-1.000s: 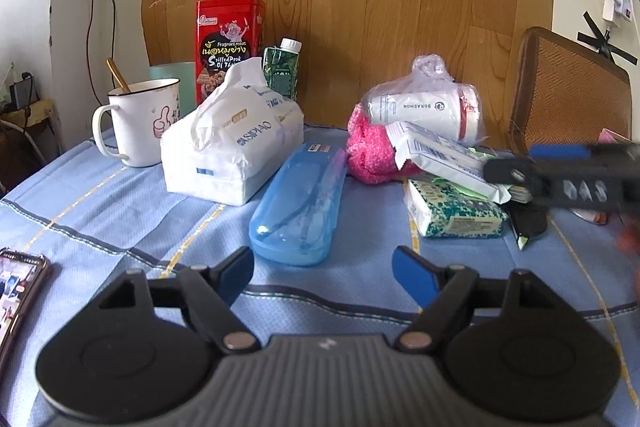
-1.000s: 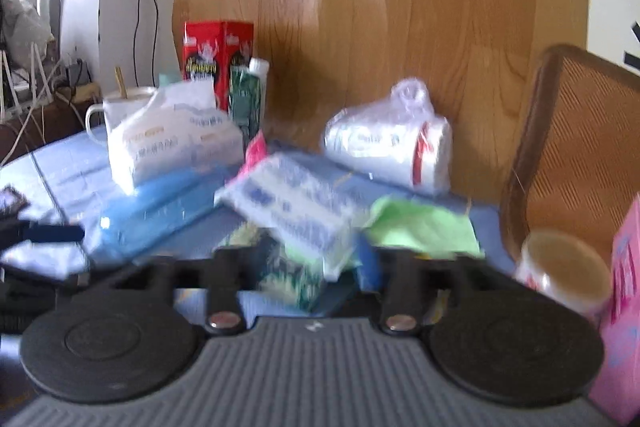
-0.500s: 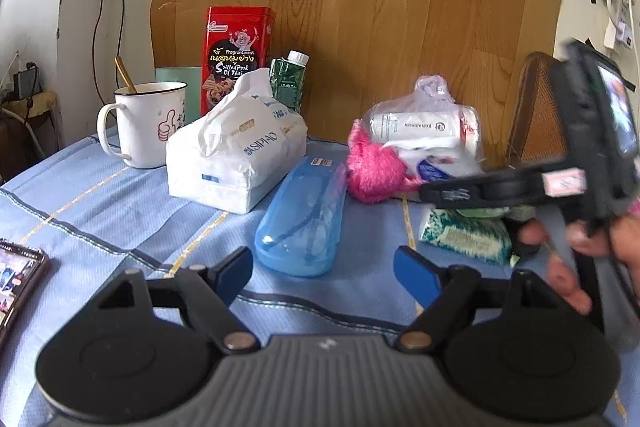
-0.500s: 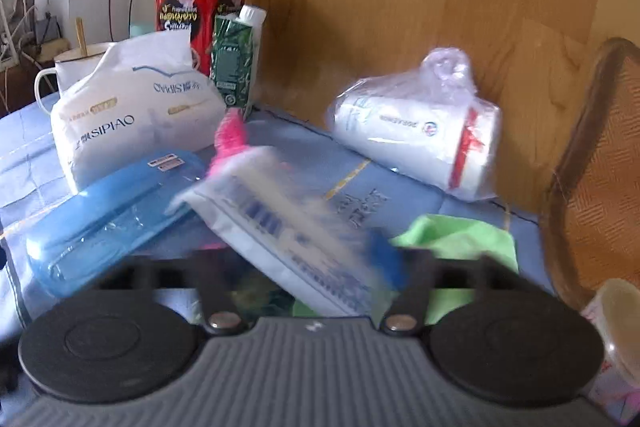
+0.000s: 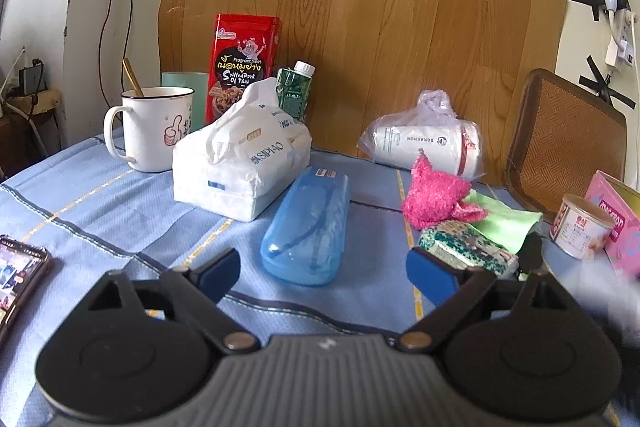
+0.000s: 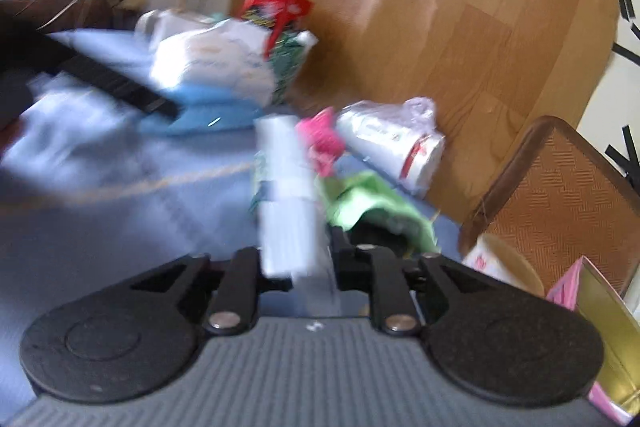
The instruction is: Organize soft objects
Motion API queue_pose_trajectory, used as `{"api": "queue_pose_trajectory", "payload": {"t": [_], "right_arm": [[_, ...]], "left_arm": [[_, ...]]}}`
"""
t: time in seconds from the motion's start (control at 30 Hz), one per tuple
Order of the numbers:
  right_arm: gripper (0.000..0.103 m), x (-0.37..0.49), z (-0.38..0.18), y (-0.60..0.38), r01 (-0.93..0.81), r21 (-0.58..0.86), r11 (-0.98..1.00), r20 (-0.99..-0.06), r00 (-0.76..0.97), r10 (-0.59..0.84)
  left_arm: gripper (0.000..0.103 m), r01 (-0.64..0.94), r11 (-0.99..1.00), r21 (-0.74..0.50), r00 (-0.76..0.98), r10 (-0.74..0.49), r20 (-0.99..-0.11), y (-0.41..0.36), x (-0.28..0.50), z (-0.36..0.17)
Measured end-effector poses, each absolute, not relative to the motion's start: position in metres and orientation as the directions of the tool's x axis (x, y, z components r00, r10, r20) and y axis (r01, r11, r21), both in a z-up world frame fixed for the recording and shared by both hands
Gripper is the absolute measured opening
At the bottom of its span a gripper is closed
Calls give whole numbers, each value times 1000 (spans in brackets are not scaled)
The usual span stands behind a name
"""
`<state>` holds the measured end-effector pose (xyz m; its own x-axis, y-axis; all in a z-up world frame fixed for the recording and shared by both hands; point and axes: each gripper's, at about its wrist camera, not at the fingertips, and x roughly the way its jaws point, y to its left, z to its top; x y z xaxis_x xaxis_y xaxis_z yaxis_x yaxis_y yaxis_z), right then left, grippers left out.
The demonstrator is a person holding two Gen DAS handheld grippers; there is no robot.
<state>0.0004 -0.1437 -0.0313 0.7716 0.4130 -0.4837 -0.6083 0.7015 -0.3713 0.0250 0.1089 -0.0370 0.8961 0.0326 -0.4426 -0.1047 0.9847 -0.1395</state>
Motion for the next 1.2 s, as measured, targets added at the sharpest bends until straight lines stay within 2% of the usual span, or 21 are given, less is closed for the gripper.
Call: {"api": "queue_pose_trajectory", "payload": {"t": [0.1,0.13,0.17,0.27,0.47,0.67,0.9,0.97,1.1,1.2], "right_arm": [[72,-14,-35,-155,-640,-360,679,-524,741,421],[83,-17,-34,-159,-634,-347,691,-518,744,422],[85,-17,-32,-163,-638,-319,701,-525,735,430],[86,-15,-28,-167,-671,-232,705,-557,685,469],[88,-44,-30,-180,-675,-194,712,-584,663,469],[89,-55,-23,-204,-711,-2,703,-623,551,555],[88,-20,9,-206,-705,277,653,-485,484,729],[87,0,16,-193,-677,259,689,-462,539,704],[68,61,12,-145,-603,122,789,-505,647,572],[61,109,0,-104,-565,96,820,-545,659,518]], "left_arm": [[95,-112,982,-151,895,34,-445,112,25,-37],[95,-115,981,-157,893,33,-448,113,25,-37],[95,-118,979,-164,892,32,-452,114,25,-37],[95,-122,975,-184,887,24,-461,118,26,-38],[95,-109,975,-192,880,5,-475,119,27,-39],[95,-101,983,-151,877,17,-480,111,27,-39],[95,-106,985,-137,877,27,-480,109,26,-39],[95,-106,984,-141,880,27,-475,110,26,-39],[95,-103,986,-131,893,34,-449,108,24,-38],[95,-98,989,-114,904,40,-426,105,21,-37]]}}
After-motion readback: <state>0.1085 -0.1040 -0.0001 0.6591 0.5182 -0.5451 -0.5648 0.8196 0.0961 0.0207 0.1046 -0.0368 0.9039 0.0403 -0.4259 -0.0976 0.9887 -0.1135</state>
